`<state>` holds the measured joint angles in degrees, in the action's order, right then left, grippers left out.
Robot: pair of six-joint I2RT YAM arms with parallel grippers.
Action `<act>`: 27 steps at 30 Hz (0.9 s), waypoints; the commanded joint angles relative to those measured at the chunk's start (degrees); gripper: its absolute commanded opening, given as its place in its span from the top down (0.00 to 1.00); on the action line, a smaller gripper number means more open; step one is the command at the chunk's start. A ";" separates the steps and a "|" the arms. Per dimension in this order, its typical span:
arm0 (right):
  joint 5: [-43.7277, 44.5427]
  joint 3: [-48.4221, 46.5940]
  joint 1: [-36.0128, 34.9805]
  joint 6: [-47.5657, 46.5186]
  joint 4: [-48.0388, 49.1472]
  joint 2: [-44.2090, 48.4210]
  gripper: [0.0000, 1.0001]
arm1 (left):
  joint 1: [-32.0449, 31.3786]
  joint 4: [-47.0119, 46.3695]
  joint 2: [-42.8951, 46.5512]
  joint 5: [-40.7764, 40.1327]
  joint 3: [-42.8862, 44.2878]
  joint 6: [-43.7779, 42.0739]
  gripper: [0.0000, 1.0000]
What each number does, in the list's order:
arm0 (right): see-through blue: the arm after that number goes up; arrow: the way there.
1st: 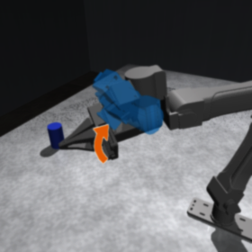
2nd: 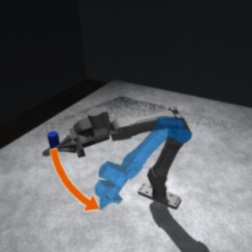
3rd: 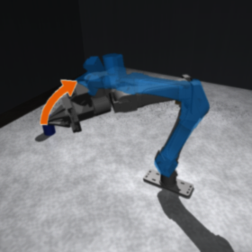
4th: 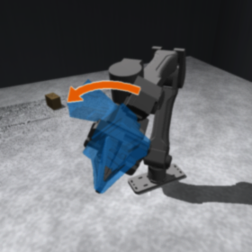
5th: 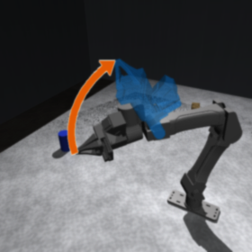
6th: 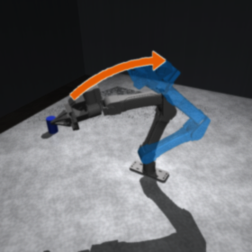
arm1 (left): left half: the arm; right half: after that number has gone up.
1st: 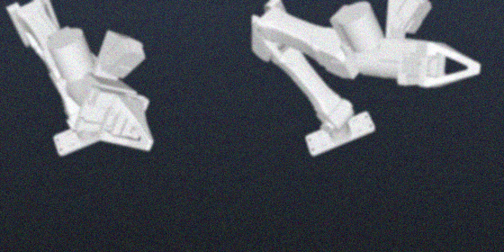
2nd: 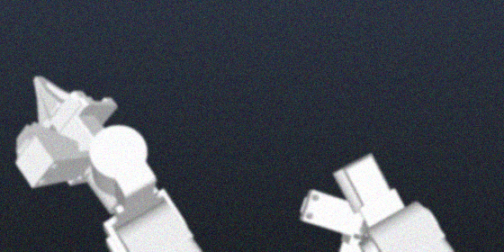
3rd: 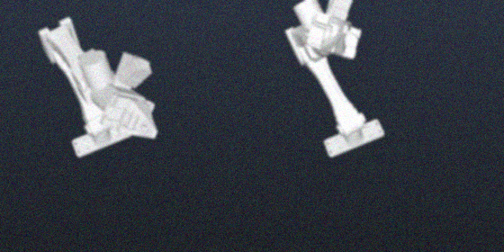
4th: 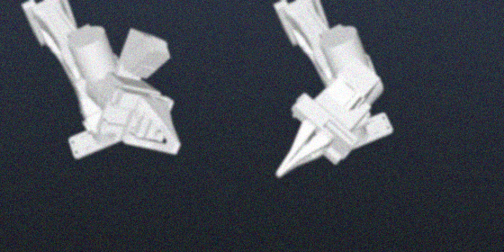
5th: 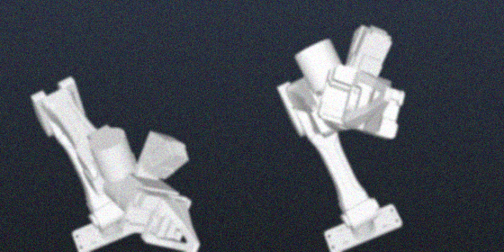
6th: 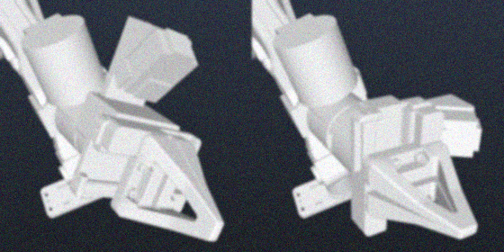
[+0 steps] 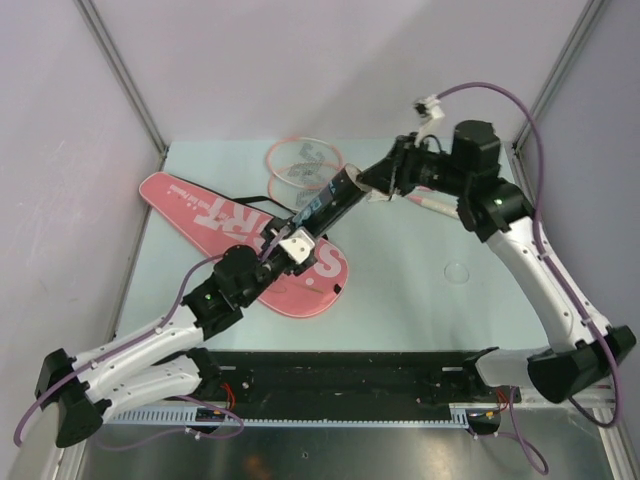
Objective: Pack up the badminton gear
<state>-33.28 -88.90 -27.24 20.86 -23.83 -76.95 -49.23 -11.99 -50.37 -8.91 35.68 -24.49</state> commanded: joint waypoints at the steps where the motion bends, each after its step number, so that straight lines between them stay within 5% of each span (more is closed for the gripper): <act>1: -1.01 4.79 5.35 6.47 16.35 7.51 0.52 | -0.25 -7.61 -1.39 -13.47 5.01 0.93 0.88; 7: 14.96 10.41 8.17 9.88 19.35 10.32 0.23 | 0.01 -7.61 -3.86 -22.82 6.15 0.23 0.87; 10: 32.53 13.84 8.35 13.23 17.60 9.80 0.16 | 0.10 -7.61 -4.39 -24.83 6.59 0.32 0.87; 13: 47.66 14.37 7.73 14.55 13.12 2.44 0.16 | 0.28 -7.70 -3.51 -25.37 6.59 0.67 0.86; 15: 49.18 14.28 7.38 15.95 13.11 -5.00 0.13 | 0.28 -7.87 -2.54 -25.63 6.33 0.76 0.86; 17: 49.62 13.59 7.29 18.94 13.03 -9.86 0.00 | 0.28 -8.14 -1.58 -26.34 6.07 0.85 0.86; 21: 53.21 9.29 3.27 15.80 12.24 -21.47 0.00 | 0.28 -9.10 0.01 -26.16 5.36 0.94 0.86; 27: 65.44 -10.57 -0.70 10.96 -1.20 -42.30 0.08 | 0.28 -9.19 1.32 -24.85 5.10 1.37 0.86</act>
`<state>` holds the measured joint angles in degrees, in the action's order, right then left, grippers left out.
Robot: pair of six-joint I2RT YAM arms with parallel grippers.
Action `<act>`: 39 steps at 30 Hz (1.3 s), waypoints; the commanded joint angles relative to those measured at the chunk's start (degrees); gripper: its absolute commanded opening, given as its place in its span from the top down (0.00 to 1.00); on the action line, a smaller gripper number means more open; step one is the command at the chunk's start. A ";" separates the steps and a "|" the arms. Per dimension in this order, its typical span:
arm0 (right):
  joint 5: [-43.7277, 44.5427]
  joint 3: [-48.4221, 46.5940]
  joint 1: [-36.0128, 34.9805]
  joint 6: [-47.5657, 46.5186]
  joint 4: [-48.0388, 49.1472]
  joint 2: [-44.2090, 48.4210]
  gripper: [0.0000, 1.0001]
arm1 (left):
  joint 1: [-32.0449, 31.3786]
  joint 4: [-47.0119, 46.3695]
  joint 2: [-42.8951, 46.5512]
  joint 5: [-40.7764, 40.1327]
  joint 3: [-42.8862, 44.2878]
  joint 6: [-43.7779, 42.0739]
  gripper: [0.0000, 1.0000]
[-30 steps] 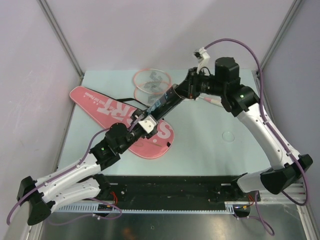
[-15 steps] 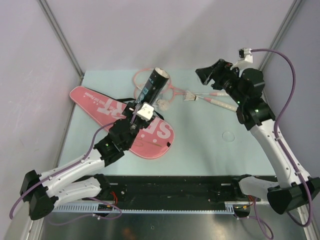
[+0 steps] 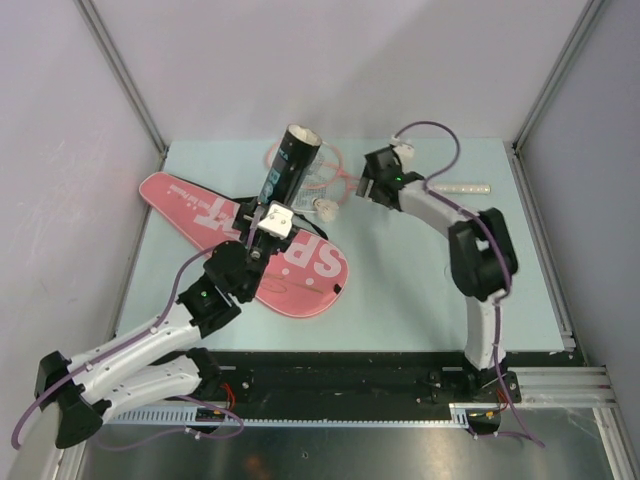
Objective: Pack up the badminton gear
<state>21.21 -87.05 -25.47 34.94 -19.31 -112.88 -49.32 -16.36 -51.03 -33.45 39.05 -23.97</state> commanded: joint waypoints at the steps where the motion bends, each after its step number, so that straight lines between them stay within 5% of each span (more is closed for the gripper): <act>1: 14.00 -14.19 -3.35 -3.30 -7.04 -7.95 0.09 | 0.37 -4.82 2.07 -0.12 1.73 1.02 0.86; 9: 26.68 -31.15 -5.99 -5.93 -16.45 -22.01 0.25 | 0.37 -4.82 2.42 1.10 1.56 1.47 0.86; 15: 29.41 -34.24 -5.55 -8.30 -18.22 -25.19 0.51 | 0.37 -4.82 2.51 1.37 1.56 1.47 0.86; 18: 28.98 -34.77 -4.94 -8.92 -18.48 -25.99 0.54 | 0.45 -4.91 2.51 1.46 1.47 1.47 0.86; 20: 28.45 -35.12 -4.41 -9.18 -18.74 -26.34 0.66 | 0.37 -4.91 2.42 1.64 1.38 1.38 0.86; 21: 27.92 -35.21 -3.89 -9.53 -18.92 -26.16 0.81 | 0.37 -4.82 2.42 1.64 1.38 1.38 0.86; 23: 27.92 -35.74 -3.62 -9.45 -20.49 -23.98 0.96 | 0.37 -4.91 1.98 1.72 1.30 1.20 0.86; 25: 25.56 -30.69 -3.53 -11.02 -20.25 -16.47 1.00 | 0.37 -4.91 1.63 2.16 1.21 1.03 0.86; 29: -0.21 -13.93 1.90 -17.17 -12.70 2.94 1.00 | 0.28 -4.73 0.58 8.90 1.21 0.85 0.86; 30: -18.30 -10.20 4.01 -17.45 -8.33 7.63 1.00 | 0.28 -4.73 0.49 10.15 1.12 0.94 0.87; 33: -49.89 1.16 15.34 -12.28 0.37 20.13 1.00 | 0.28 -4.30 0.75 14.36 1.12 1.29 0.86; 39: -75.93 4.43 25.02 -2.79 8.21 34.36 1.00 | 0.28 -3.86 2.24 21.14 0.50 0.94 0.87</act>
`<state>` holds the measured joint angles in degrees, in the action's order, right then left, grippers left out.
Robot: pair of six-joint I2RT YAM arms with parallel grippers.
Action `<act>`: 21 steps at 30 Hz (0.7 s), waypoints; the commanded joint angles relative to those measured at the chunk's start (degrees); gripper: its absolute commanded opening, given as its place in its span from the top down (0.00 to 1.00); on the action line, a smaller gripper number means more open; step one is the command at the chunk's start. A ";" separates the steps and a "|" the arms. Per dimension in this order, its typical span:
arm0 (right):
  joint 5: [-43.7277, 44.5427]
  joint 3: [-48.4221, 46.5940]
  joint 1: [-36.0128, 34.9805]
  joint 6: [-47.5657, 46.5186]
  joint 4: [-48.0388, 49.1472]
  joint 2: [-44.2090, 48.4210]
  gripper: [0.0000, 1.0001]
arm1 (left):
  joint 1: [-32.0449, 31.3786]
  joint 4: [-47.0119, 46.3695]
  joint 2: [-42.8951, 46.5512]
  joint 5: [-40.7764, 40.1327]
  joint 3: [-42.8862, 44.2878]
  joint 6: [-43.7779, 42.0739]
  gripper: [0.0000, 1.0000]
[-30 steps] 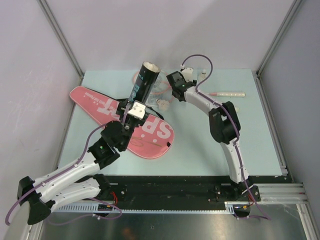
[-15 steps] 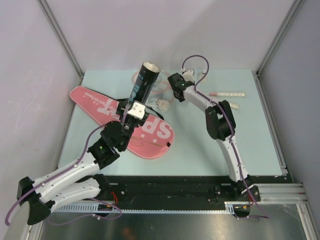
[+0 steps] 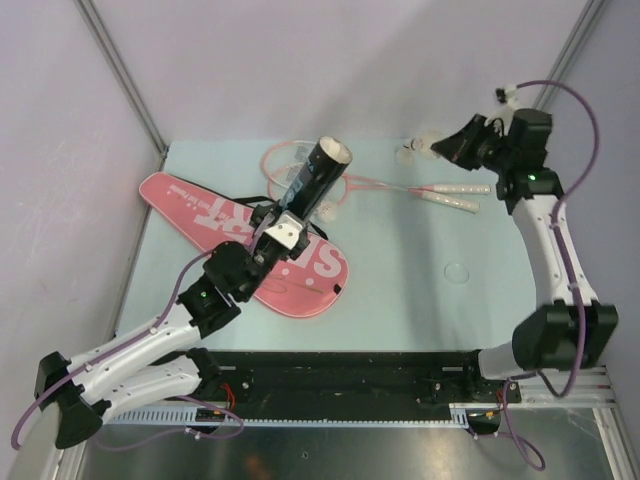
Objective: Pack up the badminton gear
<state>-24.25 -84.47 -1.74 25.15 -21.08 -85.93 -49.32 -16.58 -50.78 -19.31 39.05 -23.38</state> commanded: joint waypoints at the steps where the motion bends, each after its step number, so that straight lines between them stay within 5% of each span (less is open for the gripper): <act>1: -32.33 1.85 1.30 9.11 11.92 8.75 1.00 | 0.28 -3.64 2.18 8.83 0.42 0.17 0.87; 7: -47.20 1.67 1.91 28.64 29.25 11.48 1.00 | 0.19 -2.32 1.48 16.49 0.06 -1.49 0.87; 21: -49.84 -0.08 -2.65 18.46 13.01 13.77 1.00 | -1.13 1.37 -0.63 17.47 1.47 -4.04 0.88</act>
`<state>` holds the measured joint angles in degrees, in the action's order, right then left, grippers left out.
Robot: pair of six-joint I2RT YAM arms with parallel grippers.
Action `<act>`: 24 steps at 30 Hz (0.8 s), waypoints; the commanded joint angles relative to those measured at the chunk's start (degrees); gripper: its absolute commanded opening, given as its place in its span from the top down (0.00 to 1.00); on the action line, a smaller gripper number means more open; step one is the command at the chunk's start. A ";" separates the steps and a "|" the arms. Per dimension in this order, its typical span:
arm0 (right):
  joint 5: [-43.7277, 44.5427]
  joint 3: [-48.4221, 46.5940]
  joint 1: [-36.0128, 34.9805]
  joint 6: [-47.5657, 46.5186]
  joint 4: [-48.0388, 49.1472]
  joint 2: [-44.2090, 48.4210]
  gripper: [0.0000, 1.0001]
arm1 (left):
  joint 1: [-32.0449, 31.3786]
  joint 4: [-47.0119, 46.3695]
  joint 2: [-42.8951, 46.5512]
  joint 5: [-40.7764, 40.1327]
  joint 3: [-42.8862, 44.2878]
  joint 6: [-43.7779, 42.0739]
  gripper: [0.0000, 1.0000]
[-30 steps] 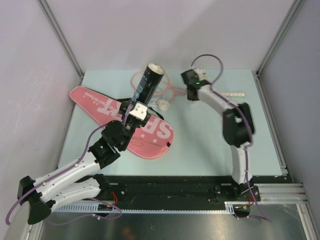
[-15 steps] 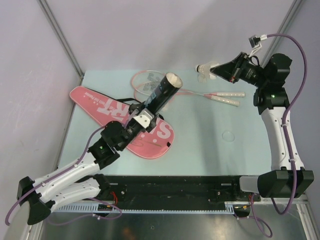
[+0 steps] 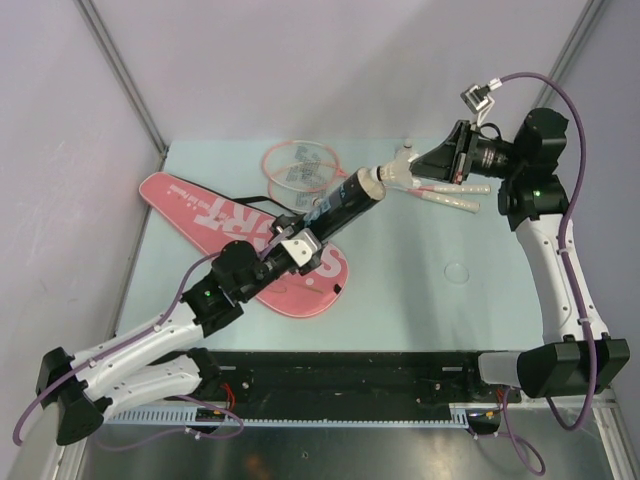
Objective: Pack up the badminton gear
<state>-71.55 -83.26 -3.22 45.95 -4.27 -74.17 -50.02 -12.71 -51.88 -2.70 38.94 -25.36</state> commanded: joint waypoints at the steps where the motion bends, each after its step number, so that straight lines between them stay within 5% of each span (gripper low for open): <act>1: -2.37 -1.72 -1.78 -6.19 -5.99 1.84 1.00 | -0.43 -2.50 0.46 0.77 1.58 -2.14 0.88; 7: 14.75 -18.82 -9.51 -33.89 -46.40 -6.31 1.00 | -0.96 -2.50 1.43 2.17 1.14 -2.23 0.88; 9: 15.64 -19.13 -11.97 -32.78 -45.66 -6.95 0.93 | -1.31 -2.41 1.52 2.17 1.23 -2.67 0.88; 12: 25.12 -23.25 -13.56 -36.96 -50.20 -7.65 0.58 | -1.57 -2.06 1.60 2.17 1.31 -2.94 0.88; 13: 25.40 -24.22 -13.48 -38.29 -51.70 -8.26 0.54 | -1.57 -2.06 1.69 2.17 1.32 -2.94 0.88; 24: 33.50 -19.95 -22.53 -39.10 -49.00 -11.18 0.34 | -1.66 -2.14 2.92 2.79 1.40 -1.53 0.89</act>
<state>-43.05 -107.50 -22.09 7.18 -55.02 -85.73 -50.65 -6.02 -51.62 -3.99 38.33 -26.44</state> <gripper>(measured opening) 0.607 0.703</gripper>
